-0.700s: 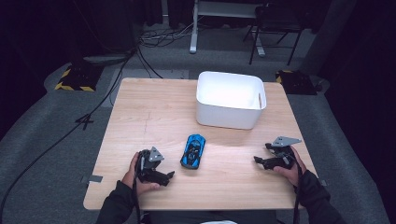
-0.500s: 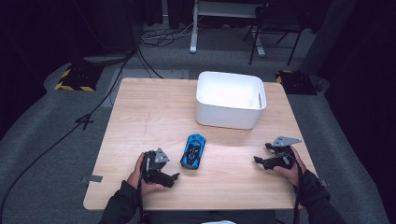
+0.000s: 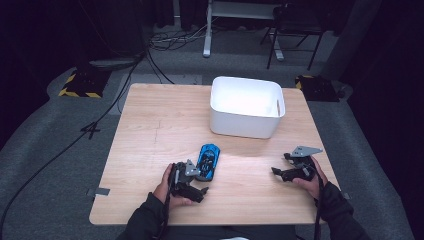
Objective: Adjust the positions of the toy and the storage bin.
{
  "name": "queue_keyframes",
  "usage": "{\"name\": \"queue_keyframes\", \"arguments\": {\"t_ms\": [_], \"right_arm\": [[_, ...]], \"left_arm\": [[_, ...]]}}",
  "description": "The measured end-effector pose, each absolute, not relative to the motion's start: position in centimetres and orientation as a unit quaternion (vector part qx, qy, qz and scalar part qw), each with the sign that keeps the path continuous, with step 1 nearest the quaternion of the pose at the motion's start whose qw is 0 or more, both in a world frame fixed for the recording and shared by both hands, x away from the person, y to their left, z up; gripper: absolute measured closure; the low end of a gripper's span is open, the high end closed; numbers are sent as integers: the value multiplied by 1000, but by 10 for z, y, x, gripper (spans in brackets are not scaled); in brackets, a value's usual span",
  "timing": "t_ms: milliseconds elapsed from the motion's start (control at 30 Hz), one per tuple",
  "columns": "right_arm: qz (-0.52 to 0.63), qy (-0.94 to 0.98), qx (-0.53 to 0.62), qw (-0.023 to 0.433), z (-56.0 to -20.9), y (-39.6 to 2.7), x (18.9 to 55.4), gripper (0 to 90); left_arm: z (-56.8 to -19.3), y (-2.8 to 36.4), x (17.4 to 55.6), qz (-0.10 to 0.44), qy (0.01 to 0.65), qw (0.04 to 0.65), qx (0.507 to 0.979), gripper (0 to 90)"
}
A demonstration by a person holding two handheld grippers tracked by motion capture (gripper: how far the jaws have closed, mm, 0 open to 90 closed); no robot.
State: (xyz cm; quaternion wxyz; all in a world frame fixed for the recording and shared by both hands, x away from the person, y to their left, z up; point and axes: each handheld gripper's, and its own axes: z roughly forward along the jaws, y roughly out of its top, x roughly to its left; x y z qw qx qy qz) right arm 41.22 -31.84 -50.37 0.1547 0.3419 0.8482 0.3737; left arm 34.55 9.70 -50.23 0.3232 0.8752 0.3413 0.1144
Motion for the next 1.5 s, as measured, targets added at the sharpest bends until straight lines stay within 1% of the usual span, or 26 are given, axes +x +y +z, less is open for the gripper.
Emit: {"name": "queue_keyframes", "arguments": {"t_ms": [33, 200, 233, 333, 367, 533, 567, 600, 633, 667, 767, 933, 1133, 1167, 1300, 1500], "right_arm": [[373, 849, 342, 154, -504, -318, 412, 148], [373, 849, 341, 154, -504, -318, 412, 147], [374, 849, 341, 154, -504, -318, 412, 147], [373, 849, 341, 154, -504, -318, 412, 148], [373, 849, 340, 154, -504, -318, 413, 148], [374, 849, 340, 154, -504, -318, 413, 147], [373, 849, 340, 154, -504, -318, 413, 147], [374, 849, 340, 154, -504, -318, 413, 147], [374, 849, 340, 154, -504, -318, 413, 147], [374, 849, 340, 154, -504, -318, 413, 147], [374, 849, 340, 154, -504, -318, 413, 147], [374, 849, 340, 154, -504, -318, 413, 147], [374, 849, 340, 154, -504, -318, 413, 147], [374, 849, 340, 154, -504, -318, 413, 147], [374, 849, 340, 154, -504, -318, 413, 147], [374, 849, 340, 154, -504, -318, 413, 148]], "left_arm": [[-502, 95, 347, 119, 335, 325, 876, 4], [-502, 79, 352, 119, 345, 325, 872, 4], [-502, 74, 355, 131, 354, 321, 868, 4], [-502, 72, 358, 131, 363, 321, 865, 4], [-502, 69, 360, 144, 375, 319, 859, 6], [-501, 61, 364, 161, 398, 314, 847, 8], [-501, 59, 365, 168, 403, 314, 843, 20], [-501, 55, 367, 183, 408, 314, 837, 55], [-501, 55, 367, 183, 408, 314, 837, 61], [-501, 52, 368, 197, 413, 314, 832, 67], [-501, 50, 368, 203, 422, 314, 826, 115], [-500, 44, 369, 236, 429, 308, 815, 156], [-500, 43, 370, 244, 431, 307, 812, 198], [-500, 44, 370, 255, 432, 307, 809, 208], [-500, 47, 370, 262, 433, 302, 808, 231], [-499, 56, 372, 250, 430, 309, 811, 245]]}}
